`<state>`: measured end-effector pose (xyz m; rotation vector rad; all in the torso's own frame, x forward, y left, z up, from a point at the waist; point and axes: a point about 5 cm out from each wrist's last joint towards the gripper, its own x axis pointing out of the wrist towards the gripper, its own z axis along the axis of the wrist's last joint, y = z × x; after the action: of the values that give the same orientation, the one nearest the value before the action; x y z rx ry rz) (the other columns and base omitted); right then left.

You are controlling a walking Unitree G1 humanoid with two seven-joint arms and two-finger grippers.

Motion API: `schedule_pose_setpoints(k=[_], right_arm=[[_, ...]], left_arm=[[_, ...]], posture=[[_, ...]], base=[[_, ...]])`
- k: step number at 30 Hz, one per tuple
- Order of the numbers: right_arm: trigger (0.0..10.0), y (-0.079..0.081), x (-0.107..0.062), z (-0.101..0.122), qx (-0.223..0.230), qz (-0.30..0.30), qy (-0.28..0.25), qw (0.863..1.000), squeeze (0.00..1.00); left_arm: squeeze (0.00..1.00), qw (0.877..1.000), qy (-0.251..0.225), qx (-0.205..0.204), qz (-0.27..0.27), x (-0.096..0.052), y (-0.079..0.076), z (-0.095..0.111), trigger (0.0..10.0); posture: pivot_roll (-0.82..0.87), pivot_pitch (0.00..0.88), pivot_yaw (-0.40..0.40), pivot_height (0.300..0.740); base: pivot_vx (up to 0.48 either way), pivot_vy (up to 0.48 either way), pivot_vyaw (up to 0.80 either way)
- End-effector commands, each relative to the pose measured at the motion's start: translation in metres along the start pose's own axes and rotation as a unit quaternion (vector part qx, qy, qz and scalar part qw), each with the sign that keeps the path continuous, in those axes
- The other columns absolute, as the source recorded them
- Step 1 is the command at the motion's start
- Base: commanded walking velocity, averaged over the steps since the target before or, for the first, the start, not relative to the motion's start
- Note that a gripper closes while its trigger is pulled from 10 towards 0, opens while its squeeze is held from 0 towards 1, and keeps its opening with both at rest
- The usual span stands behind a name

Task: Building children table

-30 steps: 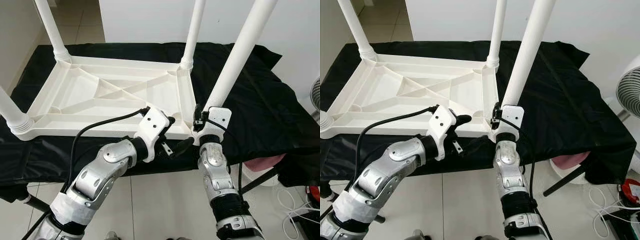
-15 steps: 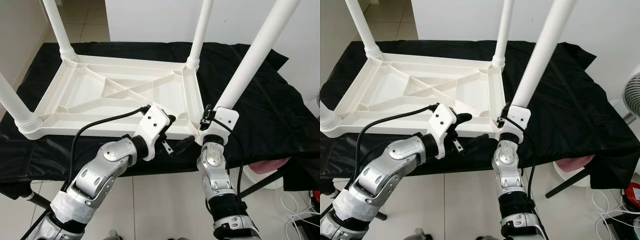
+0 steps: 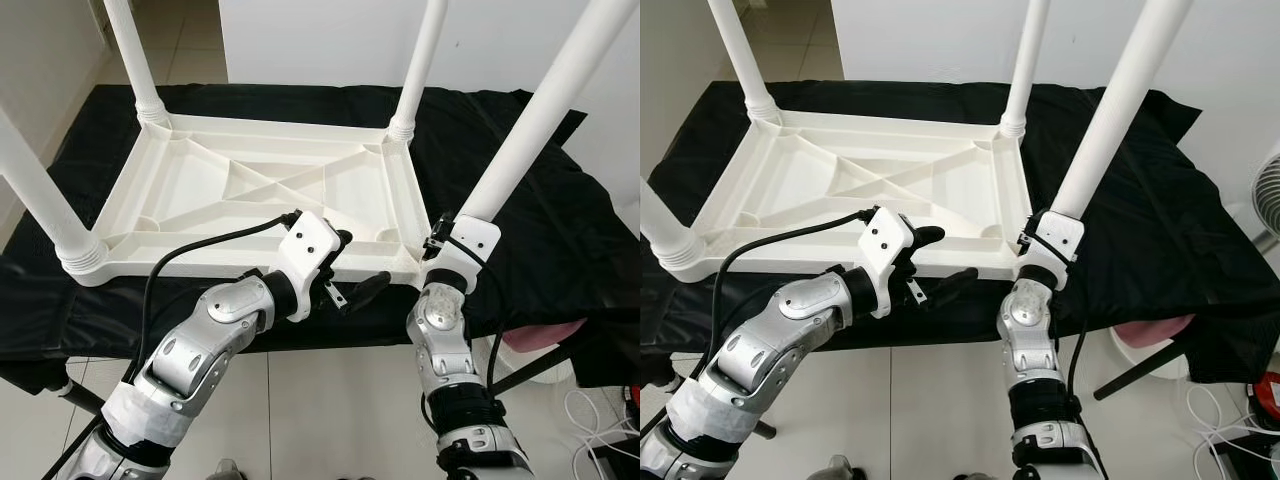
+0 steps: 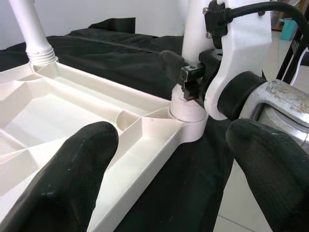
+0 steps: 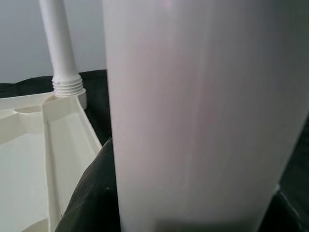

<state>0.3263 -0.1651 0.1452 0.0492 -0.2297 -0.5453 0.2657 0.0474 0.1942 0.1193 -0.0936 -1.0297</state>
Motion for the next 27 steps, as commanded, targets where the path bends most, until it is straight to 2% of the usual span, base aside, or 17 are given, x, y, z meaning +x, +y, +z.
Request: schedule_pose_setpoints(k=[1, 11, 27], right_arm=[[10.0, -0.028, -0.006, -0.033, -0.037, -0.056, 0.073, 0.995, 0.00], [10.0, -0.022, -0.006, -0.034, -0.025, -0.032, 0.074, 0.996, 0.00], [10.0, -0.027, -0.009, -0.045, 0.011, -0.051, 0.116, 0.992, 0.00]], left_arm=[[0.00, 0.999, -0.001, 0.002, -0.036, 0.000, -0.005, -0.001, 10.0], [0.00, 0.999, 0.000, 0.005, -0.035, 0.000, -0.004, -0.001, 10.0], [0.00, 0.999, 0.002, 0.004, -0.033, -0.002, -0.003, -0.001, 10.0]], posture=[[0.03, 0.055, -0.037, 0.740], [0.03, 0.046, -0.040, 0.740], [0.03, 0.067, -0.035, 0.740]], base=[[0.000, 0.000, 0.00], [0.000, 0.000, 0.00], [0.000, 0.000, 0.00]])
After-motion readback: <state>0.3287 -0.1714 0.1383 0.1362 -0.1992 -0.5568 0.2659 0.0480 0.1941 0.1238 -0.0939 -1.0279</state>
